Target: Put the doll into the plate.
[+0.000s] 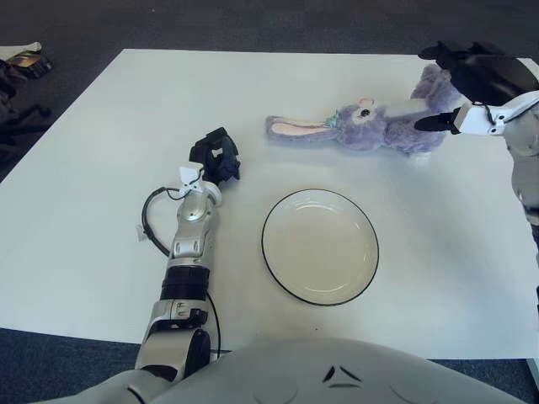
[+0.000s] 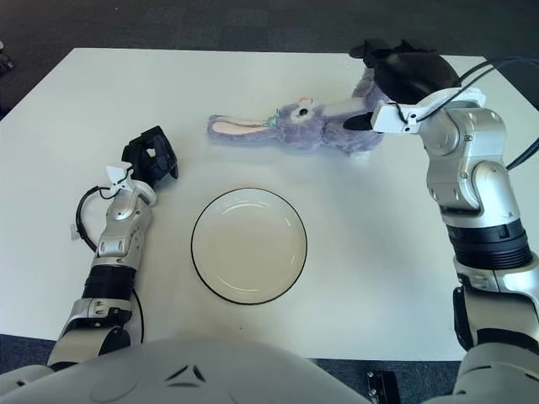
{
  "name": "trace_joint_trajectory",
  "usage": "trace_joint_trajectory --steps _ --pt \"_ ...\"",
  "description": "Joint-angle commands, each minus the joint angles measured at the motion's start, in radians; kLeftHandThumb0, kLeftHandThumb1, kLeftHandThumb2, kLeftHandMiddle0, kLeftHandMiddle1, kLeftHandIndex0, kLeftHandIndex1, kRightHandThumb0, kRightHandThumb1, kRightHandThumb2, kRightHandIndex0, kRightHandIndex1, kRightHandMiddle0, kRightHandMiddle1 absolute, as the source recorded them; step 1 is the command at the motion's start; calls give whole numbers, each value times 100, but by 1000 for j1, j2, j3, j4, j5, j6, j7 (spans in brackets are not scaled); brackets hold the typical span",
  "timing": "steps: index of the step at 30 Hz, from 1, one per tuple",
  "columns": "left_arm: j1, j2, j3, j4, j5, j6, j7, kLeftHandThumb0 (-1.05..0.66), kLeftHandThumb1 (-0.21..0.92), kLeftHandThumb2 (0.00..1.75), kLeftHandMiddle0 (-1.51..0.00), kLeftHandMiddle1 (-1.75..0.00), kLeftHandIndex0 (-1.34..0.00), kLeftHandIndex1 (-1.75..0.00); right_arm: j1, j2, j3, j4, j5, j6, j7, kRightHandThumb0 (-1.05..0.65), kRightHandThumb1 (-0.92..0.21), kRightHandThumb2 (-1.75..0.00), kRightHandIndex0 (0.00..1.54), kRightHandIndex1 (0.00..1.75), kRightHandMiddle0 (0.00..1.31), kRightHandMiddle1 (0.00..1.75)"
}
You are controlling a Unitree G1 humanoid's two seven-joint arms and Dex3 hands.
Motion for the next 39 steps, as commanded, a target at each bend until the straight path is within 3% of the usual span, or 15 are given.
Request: trace_joint_trajectory --steps 1,9,19,22,23,25,26,28,31,35,39 --pt "48 -2 -2 44 8 -2 6 -49 70 97 -136 -175 -107 -175 -39 -20 27 8 -11 7 59 -105 -80 -34 0 52 0 52" --pt "45 -5 2 49 -7 -10 -5 -49 70 97 -134 -175 -105 -175 -75 15 107 -8 -82 85 161 -105 -79 -32 0 63 0 51" --pt "44 -4 4 50 -3 -6 5 -49 70 97 -134 -175 -104 -175 -94 55 126 16 -73 88 165 -105 -81 -31 4 81 0 49" --pt "46 -3 4 47 -1 -5 6 -49 71 97 -134 -175 -105 -175 -99 65 133 23 -81 91 167 -105 -80 -30 11 129 0 50" --pt "46 -4 5 46 -2 -7 6 -49 71 97 -134 -175 -105 -175 -103 72 138 28 -83 93 170 -105 -80 -30 11 136 0 50" --pt "46 -5 6 46 -4 -8 5 -49 71 97 -134 -175 -105 -175 -109 80 145 36 -85 97 173 -105 -79 -29 43 159 0 52" --pt "46 -5 6 46 -5 -8 4 -49 71 97 -134 -175 -104 -175 -113 86 149 43 -84 98 173 -105 -79 -29 47 162 0 52" --pt "48 -5 6 44 -6 -8 3 -49 71 97 -134 -175 -105 -175 -120 96 154 59 -82 98 169 -105 -78 -28 75 170 0 57" --pt "48 -4 6 45 -4 -12 3 -49 70 97 -135 -175 -106 -175 -144 117 168 153 -68 58 123 -102 -75 -28 98 173 0 63" --pt "49 -5 6 46 -4 -14 3 -49 70 97 -135 -175 -106 -175 -160 132 169 219 -41 22 98 -97 -73 -28 108 174 0 67" --pt "49 -6 7 46 -7 -12 3 -49 70 97 -135 -175 -105 -175 -173 143 173 266 -31 1 82 -87 -58 -50 99 175 0 68"
